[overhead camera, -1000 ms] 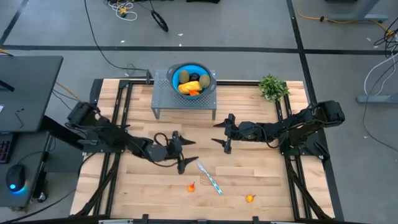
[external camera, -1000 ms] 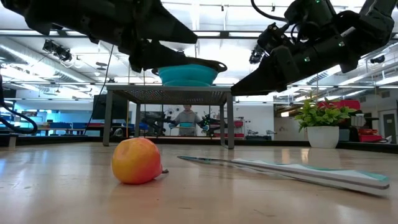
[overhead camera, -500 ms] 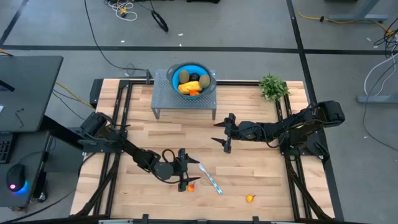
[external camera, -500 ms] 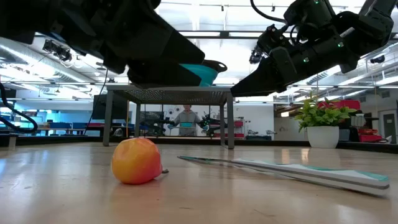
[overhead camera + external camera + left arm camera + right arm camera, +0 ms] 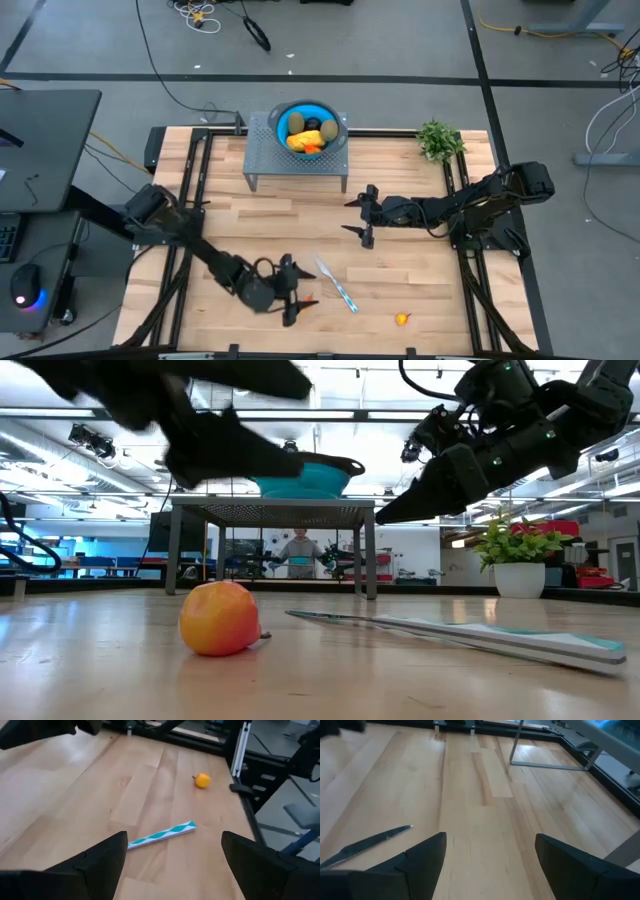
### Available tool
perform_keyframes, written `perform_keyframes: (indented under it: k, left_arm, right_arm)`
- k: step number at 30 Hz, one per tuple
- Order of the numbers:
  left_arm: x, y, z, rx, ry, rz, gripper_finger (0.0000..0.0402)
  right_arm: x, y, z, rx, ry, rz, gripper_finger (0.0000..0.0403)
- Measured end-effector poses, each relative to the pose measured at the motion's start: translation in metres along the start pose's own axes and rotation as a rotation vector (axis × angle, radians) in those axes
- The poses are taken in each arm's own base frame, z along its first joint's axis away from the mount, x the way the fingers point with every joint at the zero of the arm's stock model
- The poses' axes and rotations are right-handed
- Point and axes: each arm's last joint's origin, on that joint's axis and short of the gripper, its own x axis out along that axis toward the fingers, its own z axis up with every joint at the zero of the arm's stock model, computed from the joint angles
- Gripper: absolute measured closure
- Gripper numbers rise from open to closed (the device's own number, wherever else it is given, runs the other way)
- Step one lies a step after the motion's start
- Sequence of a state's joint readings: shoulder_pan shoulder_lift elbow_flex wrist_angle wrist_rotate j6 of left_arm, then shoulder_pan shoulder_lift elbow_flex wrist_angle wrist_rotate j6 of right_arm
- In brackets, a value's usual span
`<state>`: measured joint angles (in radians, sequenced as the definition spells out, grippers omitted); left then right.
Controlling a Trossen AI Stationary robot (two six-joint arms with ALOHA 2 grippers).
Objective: Pick & Place Fruit
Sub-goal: Put the orange pear into the blue strainer bowl on the shelf
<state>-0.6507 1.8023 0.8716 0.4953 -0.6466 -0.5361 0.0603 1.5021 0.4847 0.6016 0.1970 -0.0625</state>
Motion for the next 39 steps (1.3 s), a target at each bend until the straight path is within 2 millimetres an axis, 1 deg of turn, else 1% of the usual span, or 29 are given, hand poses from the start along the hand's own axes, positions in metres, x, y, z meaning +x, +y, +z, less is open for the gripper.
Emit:
perform_keyframes:
  k: [4,8,11,16,20,25,30,34,39]
  left_arm:
    - [-0.008,-0.018,0.003,-0.032,-0.020,0.022,0.0070]
    - [-0.014,-0.027,0.000,-0.085,-0.022,0.026,0.0070]
    - [-0.009,-0.032,-0.013,-0.082,-0.017,0.050,0.0070]
    - [0.012,-0.041,-0.040,0.017,0.010,0.092,0.0070]
    - [0.021,-0.046,-0.047,0.069,0.008,0.111,0.0070]
    - [0.022,-0.043,-0.050,0.080,0.026,0.143,0.0070]
    - [0.020,-0.035,-0.060,0.075,0.107,0.197,0.0070]
    - [0.019,-0.034,-0.062,0.060,0.145,0.180,0.0070]
    - [0.018,-0.033,-0.066,0.048,0.154,0.179,0.0070]
  right_arm:
    - [0.000,0.001,0.000,-0.009,-0.002,0.032,0.0087]
    - [0.000,0.003,0.000,-0.002,-0.003,0.062,0.0087]
    - [-0.001,0.006,-0.001,0.017,0.009,0.091,0.0087]
    - [-0.002,0.013,-0.004,0.059,0.046,0.115,0.0087]
    - [-0.004,0.020,-0.006,0.086,0.063,0.140,0.0087]
    - [-0.007,0.031,-0.007,0.113,0.084,0.174,0.0087]
    - [-0.011,0.042,-0.008,0.136,0.098,0.211,0.0087]
    - [-0.014,0.050,-0.008,0.140,0.100,0.234,0.0087]
    - [-0.016,0.055,-0.008,0.130,0.094,0.216,0.0087]
